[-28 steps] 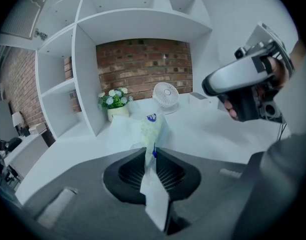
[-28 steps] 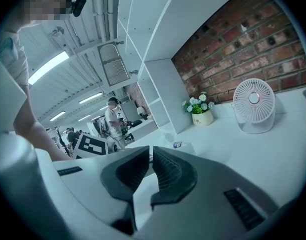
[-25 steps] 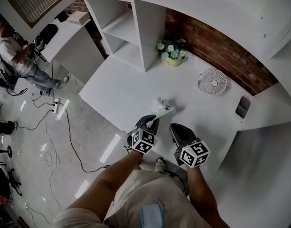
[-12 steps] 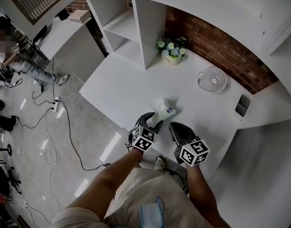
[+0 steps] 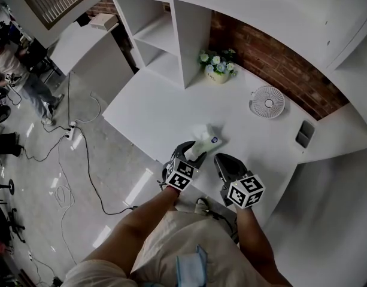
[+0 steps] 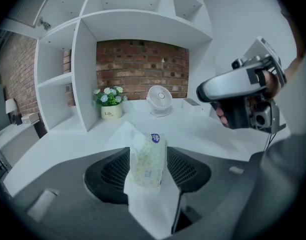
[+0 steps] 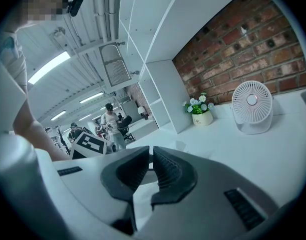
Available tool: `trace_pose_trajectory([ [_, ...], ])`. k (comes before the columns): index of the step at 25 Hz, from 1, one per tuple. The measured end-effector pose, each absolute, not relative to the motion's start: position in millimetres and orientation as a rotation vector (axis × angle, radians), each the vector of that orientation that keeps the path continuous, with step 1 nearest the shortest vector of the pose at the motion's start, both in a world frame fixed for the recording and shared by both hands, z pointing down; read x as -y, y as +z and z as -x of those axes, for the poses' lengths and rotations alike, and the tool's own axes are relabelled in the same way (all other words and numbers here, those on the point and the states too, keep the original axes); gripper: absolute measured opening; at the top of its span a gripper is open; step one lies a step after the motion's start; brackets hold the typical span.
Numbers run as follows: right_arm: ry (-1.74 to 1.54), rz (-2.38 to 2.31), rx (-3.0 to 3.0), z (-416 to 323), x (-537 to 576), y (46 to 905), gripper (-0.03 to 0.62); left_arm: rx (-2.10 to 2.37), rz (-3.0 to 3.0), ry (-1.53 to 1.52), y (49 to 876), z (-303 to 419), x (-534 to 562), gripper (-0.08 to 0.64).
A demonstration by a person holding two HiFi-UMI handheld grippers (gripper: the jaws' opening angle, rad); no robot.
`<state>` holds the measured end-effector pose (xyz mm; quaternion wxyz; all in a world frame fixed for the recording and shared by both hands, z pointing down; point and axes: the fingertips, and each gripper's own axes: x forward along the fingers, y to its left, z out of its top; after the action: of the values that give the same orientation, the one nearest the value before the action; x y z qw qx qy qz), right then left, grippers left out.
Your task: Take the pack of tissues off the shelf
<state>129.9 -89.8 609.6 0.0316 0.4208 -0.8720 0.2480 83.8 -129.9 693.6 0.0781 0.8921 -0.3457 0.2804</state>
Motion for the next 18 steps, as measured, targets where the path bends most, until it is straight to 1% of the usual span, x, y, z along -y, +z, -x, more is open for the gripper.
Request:
trace_pose_trajectory([
  [11, 0.738, -1.293, 2.685, -132, 77, 606, 0.018, 1.073, -2.692, 0.743, 668, -81, 120, 0.218],
  [18, 0.721, -1.295, 2.691, -133, 71, 598, 0.018, 1.010, -2.706, 0.653, 651, -85, 103, 0.209],
])
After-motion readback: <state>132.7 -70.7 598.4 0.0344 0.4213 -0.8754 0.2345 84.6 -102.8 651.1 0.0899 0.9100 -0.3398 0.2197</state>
